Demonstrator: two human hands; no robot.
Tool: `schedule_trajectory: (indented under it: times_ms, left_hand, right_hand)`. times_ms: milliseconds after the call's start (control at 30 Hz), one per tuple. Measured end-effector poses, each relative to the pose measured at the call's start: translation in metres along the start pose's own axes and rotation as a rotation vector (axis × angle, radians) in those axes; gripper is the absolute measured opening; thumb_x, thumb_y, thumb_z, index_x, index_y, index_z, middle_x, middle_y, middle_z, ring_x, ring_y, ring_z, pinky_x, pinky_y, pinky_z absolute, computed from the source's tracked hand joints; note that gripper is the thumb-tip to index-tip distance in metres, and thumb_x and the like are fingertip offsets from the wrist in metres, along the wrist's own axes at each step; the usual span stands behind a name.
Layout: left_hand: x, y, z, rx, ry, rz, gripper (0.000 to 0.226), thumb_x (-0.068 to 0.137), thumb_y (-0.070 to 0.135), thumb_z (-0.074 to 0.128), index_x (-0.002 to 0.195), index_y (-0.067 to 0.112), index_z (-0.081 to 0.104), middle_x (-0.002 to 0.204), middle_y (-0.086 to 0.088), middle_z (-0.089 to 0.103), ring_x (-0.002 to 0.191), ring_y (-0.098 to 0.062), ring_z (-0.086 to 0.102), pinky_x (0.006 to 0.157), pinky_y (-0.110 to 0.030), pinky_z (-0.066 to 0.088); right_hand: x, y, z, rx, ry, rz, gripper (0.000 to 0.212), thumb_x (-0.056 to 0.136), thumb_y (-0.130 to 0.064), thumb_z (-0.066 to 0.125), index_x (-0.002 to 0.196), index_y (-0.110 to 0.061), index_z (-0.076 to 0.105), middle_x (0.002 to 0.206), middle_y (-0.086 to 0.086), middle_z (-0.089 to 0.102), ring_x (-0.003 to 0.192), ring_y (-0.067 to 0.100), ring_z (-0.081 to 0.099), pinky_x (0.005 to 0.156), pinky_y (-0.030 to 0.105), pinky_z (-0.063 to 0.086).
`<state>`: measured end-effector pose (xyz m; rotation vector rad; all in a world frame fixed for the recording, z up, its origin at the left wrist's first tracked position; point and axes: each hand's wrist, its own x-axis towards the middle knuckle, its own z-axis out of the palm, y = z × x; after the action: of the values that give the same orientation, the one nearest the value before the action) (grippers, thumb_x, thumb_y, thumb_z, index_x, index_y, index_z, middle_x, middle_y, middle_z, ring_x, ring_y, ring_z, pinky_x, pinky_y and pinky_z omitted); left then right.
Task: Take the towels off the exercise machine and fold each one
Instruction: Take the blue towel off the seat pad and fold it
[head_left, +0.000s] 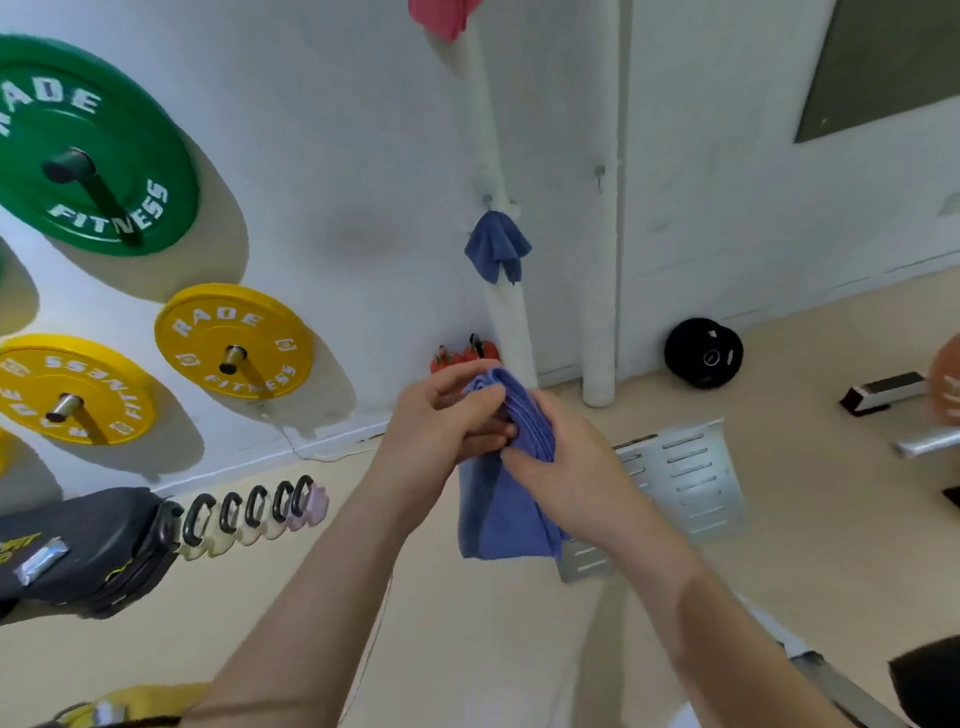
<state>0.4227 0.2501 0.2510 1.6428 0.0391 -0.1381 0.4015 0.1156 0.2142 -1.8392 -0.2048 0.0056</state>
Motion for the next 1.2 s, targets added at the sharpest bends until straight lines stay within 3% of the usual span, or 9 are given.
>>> schedule_trajectory:
  times_ms: [100,233,367,500,567,667,767,933,1200]
  left_hand:
    - [0.046,0.011,-0.003,0.124,-0.032,0.111,0.033,0.085,-0.001,0.062,0.110,0.020,0.067,0.079,-0.002,0.070,0.070,-0.009,0.066,0.066,-0.019,0.051]
    - [0.119,0.025,-0.015,0.465,0.011,0.292,0.025,0.074,0.011,0.077,0.088,0.029,0.065,0.083,0.005,0.064,0.070,0.001,0.057,0.065,-0.009,0.046]
    - [0.197,0.038,-0.042,0.406,-0.194,0.183,0.044,0.063,0.043,0.078,0.095,0.024,0.055,0.092,-0.009,0.066,0.084,-0.026,0.062,0.074,-0.040,0.051]
    - [0.262,0.053,-0.069,0.232,-0.324,0.149,0.058,0.069,0.043,0.076,0.116,0.031,0.044,0.100,-0.026,0.060,0.089,-0.052,0.056,0.067,-0.073,0.042]
    - [0.291,0.065,-0.075,0.242,-0.352,0.214,0.050,0.077,0.037,0.073,0.118,0.032,0.045,0.097,-0.024,0.064,0.085,-0.050,0.058,0.068,-0.070,0.045]
    - [0.331,0.086,-0.072,0.333,-0.372,0.354,0.037,0.083,0.031,0.067,0.115,0.036,0.048,0.091,-0.017,0.068,0.084,-0.037,0.064,0.075,-0.055,0.052]
    - [0.370,0.108,-0.060,0.483,-0.423,0.481,0.030,0.086,0.027,0.064,0.111,0.039,0.052,0.093,0.002,0.067,0.088,-0.013,0.064,0.081,-0.033,0.051]
    - [0.429,0.147,-0.026,0.565,-0.472,0.598,0.016,0.085,0.018,0.067,0.097,0.023,0.058,0.099,0.008,0.067,0.096,-0.012,0.063,0.087,-0.031,0.050]
    - [0.493,0.212,0.022,0.534,-0.433,0.505,0.029,0.070,0.024,0.080,0.083,0.020,0.055,0.091,-0.013,0.068,0.080,-0.024,0.065,0.076,-0.035,0.052]
  right_hand:
    - [0.052,0.002,-0.024,0.075,-0.017,0.042,0.033,0.086,-0.004,0.054,0.090,-0.036,0.061,0.076,-0.014,0.061,0.068,0.000,0.054,0.063,0.013,0.042]
    - [0.124,0.010,-0.049,0.107,-0.112,0.147,0.022,0.080,-0.010,0.053,0.091,-0.022,0.068,0.077,-0.007,0.061,0.072,0.007,0.054,0.070,0.027,0.042]
    - [0.202,0.009,-0.061,0.215,-0.054,0.225,0.027,0.064,-0.016,0.052,0.085,-0.012,0.069,0.075,0.002,0.063,0.073,0.015,0.058,0.071,0.032,0.044]
    - [0.281,-0.001,-0.065,0.458,-0.008,0.236,0.020,0.065,-0.003,0.049,0.076,-0.003,0.065,0.075,0.010,0.057,0.074,0.023,0.053,0.068,0.033,0.041]
    - [0.313,-0.006,-0.067,0.418,0.004,0.205,0.027,0.066,-0.003,0.049,0.090,0.005,0.060,0.083,0.016,0.057,0.081,0.026,0.053,0.075,0.038,0.041]
    - [0.350,-0.011,-0.075,0.156,0.073,0.056,0.047,0.081,0.000,0.057,0.118,-0.030,0.054,0.116,-0.001,0.062,0.099,0.013,0.062,0.084,0.027,0.048]
    - [0.373,-0.024,-0.089,-0.217,0.155,-0.272,0.073,0.080,-0.008,0.068,0.133,-0.046,0.036,0.136,-0.022,0.040,0.126,-0.002,0.041,0.099,0.013,0.036]
    - [0.429,-0.036,-0.132,-0.403,0.138,-0.466,0.044,0.075,-0.003,0.067,0.114,-0.022,0.060,0.112,-0.011,0.063,0.108,0.004,0.056,0.093,0.018,0.042]
    - [0.495,-0.051,-0.210,-0.369,0.123,-0.452,0.027,0.080,-0.010,0.064,0.100,-0.028,0.060,0.089,-0.010,0.067,0.078,0.004,0.063,0.067,0.014,0.048]
